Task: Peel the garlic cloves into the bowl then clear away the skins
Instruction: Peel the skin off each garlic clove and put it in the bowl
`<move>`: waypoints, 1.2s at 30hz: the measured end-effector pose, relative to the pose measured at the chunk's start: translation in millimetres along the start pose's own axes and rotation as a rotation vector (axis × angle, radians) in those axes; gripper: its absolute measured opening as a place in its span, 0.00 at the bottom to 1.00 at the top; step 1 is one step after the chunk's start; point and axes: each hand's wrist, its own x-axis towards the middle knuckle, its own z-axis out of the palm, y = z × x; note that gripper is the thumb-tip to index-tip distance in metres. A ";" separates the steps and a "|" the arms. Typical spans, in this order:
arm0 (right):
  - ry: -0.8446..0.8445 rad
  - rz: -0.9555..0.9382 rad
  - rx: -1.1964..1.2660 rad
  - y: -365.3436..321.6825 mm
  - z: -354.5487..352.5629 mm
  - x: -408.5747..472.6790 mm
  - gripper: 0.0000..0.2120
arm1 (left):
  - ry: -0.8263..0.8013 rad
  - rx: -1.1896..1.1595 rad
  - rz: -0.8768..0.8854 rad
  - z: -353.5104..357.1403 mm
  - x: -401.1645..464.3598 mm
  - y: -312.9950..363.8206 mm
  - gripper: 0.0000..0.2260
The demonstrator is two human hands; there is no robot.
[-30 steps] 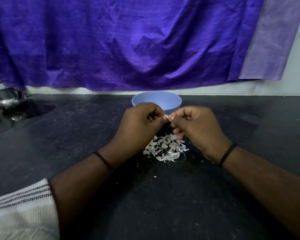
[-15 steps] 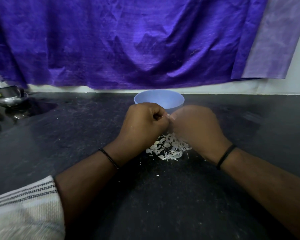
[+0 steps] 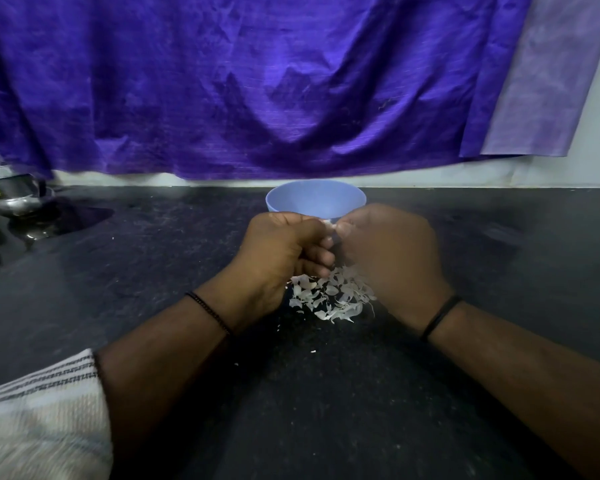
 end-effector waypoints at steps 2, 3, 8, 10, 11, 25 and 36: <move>-0.006 -0.006 0.077 -1.3 0.7 0.4 0.07 | -0.034 -0.093 -0.030 -0.6 0.3 1.8 0.03; -0.018 0.002 0.117 -2.4 0.5 0.5 0.07 | -0.047 -0.112 -0.034 -0.8 0.6 2.1 0.04; -0.087 0.079 0.261 -4.0 -2.7 1.8 0.05 | -0.093 -0.088 -0.031 -1.4 1.8 0.7 0.06; -0.100 0.119 0.295 -3.6 -3.3 2.8 0.05 | -0.109 -0.052 -0.019 -1.3 0.9 0.1 0.07; -0.107 0.141 0.310 -3.3 -3.6 3.2 0.05 | -0.113 -0.031 -0.009 -1.4 0.8 -0.3 0.08; -0.025 -0.221 -0.176 -0.3 -8.2 5.2 0.13 | -0.028 0.137 0.112 -3.1 2.8 -4.5 0.06; -0.012 -0.315 -0.263 -2.4 -11.7 3.7 0.02 | -0.046 0.234 0.128 -5.3 4.1 -6.2 0.07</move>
